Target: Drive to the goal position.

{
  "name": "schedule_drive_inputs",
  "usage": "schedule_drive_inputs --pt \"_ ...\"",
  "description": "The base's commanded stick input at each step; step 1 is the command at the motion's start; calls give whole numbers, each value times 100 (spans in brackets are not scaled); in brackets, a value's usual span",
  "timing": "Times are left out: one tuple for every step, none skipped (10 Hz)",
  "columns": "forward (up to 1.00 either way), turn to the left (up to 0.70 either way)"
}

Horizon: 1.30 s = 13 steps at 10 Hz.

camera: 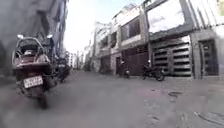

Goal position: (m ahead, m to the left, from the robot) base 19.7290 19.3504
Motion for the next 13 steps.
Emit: schedule_drive_inputs --pt "100 0" --pt "100 0" --pt "100 0" --pt "100 21" --pt "100 40" --pt "100 40" --pt "100 28" --pt "100 0" --pt "100 0" --pt "100 0" --pt "100 0" --pt "100 0" --pt "100 0"
